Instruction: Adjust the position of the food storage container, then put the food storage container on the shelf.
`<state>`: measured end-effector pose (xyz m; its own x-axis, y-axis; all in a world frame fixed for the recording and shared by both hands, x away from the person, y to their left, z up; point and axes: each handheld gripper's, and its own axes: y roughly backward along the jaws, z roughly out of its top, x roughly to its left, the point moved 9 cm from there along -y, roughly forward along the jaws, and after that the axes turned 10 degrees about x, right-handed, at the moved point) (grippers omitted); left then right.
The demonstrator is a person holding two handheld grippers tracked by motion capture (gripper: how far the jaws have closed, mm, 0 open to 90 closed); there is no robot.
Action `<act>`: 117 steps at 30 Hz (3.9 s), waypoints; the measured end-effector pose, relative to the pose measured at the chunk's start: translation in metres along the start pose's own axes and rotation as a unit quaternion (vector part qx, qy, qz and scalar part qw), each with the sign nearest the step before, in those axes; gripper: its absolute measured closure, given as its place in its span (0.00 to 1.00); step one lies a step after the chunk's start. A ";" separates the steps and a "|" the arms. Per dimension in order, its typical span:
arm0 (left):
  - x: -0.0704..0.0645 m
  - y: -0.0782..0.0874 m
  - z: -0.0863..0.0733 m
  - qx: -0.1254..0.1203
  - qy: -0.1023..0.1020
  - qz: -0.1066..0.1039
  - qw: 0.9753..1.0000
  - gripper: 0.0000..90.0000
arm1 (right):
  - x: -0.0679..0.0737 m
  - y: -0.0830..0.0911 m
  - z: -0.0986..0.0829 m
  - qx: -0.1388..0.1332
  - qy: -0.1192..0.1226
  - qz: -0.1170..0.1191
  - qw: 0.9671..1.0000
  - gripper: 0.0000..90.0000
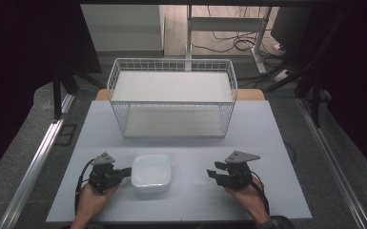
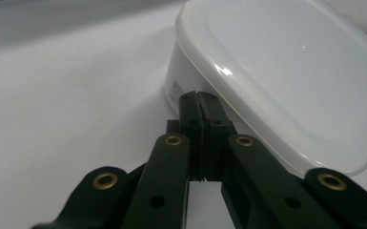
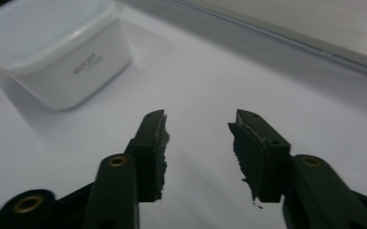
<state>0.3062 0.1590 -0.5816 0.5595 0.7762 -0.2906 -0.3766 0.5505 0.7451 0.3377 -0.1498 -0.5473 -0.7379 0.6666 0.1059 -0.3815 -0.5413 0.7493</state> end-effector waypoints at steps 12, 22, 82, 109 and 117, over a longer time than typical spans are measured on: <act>-0.027 -0.020 0.011 0.014 -0.019 -0.030 0.999 0.99 | 0.027 -0.023 0.003 0.044 0.026 0.045 0.998 0.92; -0.049 -0.036 0.020 0.023 -0.042 -0.042 0.998 0.99 | 0.036 -0.035 0.006 0.057 0.045 0.044 0.996 0.95; -0.065 -0.010 0.041 -0.025 -0.105 -0.056 0.993 0.02 | 0.026 -0.007 0.023 0.008 0.029 0.016 0.999 0.00; -0.083 -0.021 0.041 -0.008 -0.040 -0.119 0.992 0.63 | 0.044 -0.019 0.023 0.077 -0.050 0.096 0.991 0.41; -0.085 -0.012 0.029 -0.013 -0.009 -0.119 0.993 0.75 | 0.048 -0.001 0.024 0.038 -0.079 0.084 0.993 0.71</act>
<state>0.2845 0.0780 -0.5483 0.6479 0.6174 -0.4461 -0.2503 0.7258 0.6408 0.3165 -0.1051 -0.5272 -0.6888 0.6459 0.3291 -0.2132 -0.6145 0.7596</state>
